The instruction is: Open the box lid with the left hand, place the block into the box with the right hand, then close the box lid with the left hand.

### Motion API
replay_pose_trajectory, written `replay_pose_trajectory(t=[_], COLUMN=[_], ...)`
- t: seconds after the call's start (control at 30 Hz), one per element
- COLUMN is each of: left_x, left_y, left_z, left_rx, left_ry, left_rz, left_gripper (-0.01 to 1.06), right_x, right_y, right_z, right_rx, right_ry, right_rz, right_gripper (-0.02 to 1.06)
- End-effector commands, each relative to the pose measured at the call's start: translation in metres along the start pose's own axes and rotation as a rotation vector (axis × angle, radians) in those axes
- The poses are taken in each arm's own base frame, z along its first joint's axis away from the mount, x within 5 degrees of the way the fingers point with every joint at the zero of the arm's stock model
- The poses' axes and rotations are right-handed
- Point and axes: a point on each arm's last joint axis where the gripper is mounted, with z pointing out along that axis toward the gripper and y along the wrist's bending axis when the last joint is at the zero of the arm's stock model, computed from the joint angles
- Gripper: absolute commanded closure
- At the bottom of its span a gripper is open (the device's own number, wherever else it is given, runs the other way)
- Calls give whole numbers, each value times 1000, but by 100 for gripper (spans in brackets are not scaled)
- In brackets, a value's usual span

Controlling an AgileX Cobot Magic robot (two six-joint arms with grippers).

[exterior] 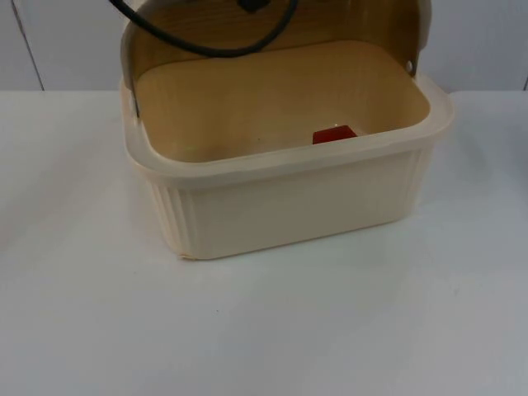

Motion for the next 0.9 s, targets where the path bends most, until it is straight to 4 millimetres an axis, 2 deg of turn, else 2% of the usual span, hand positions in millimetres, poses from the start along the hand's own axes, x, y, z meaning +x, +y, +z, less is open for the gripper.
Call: replay_pose_trajectory(t=[0.0,0.4,0.67,0.87], left_x=[0,-4,-13,-5], left_y=[-4,-16,-40,-65], left_z=[1,3,5,2], left_rx=[51,98,123,88], left_ry=[1,78,141,183], left_rz=[-29,-102,-73,-42], left_gripper=[105,105,105,105], right_x=[-2,-2,-2,-2], right_y=[-2,-2,-1,-1], right_z=[-3,-3,-3,-3], right_rx=[7,7,6,3], right_ry=[-18,-18,-16,-14], right_rz=[-6,-6,-2,5], right_gripper=[0,0,0,0])
